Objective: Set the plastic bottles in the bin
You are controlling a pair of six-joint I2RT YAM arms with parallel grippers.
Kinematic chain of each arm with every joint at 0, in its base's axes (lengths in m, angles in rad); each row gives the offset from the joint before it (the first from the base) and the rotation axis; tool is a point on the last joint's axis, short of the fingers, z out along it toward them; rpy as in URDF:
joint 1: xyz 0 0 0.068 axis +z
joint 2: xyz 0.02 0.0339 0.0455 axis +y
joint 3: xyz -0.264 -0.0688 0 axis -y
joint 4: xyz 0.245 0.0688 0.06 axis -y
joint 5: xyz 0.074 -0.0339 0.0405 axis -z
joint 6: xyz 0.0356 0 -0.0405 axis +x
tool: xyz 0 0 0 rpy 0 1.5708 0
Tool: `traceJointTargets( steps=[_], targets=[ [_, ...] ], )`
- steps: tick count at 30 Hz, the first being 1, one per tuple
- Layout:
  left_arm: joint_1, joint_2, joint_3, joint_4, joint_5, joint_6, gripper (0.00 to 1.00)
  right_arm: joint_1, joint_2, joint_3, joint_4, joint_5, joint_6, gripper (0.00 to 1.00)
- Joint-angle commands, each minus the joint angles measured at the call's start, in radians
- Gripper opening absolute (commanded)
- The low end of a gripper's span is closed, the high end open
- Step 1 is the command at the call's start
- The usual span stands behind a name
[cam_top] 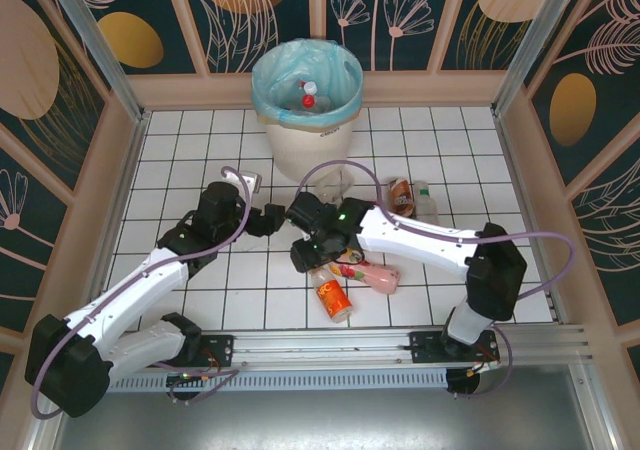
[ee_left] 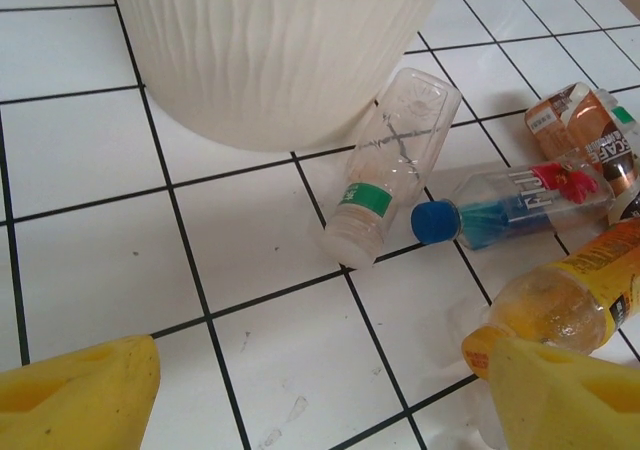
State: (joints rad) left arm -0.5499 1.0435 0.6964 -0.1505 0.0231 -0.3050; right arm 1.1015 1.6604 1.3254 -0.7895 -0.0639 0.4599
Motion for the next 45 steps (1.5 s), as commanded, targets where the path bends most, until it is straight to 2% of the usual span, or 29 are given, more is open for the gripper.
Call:
traceJointTargets(
  steps=[1,11,39,45],
  targets=[
    [0.003,-0.019,0.021,-0.055,-0.013,-0.026,0.85,0.020,0.056,0.000,-0.010,0.060,0.038,0.45],
    [0.004,-0.107,-0.025,-0.093,-0.044,-0.038,0.86,0.027,0.233,0.097,-0.108,0.160,0.036,0.50],
    [0.004,-0.175,-0.061,-0.072,-0.055,-0.019,0.88,0.062,0.434,0.223,-0.155,0.148,-0.013,0.51],
    [0.003,-0.178,-0.062,-0.067,-0.052,-0.019,0.88,0.059,0.447,0.263,-0.172,0.149,-0.026,0.47]
  ],
)
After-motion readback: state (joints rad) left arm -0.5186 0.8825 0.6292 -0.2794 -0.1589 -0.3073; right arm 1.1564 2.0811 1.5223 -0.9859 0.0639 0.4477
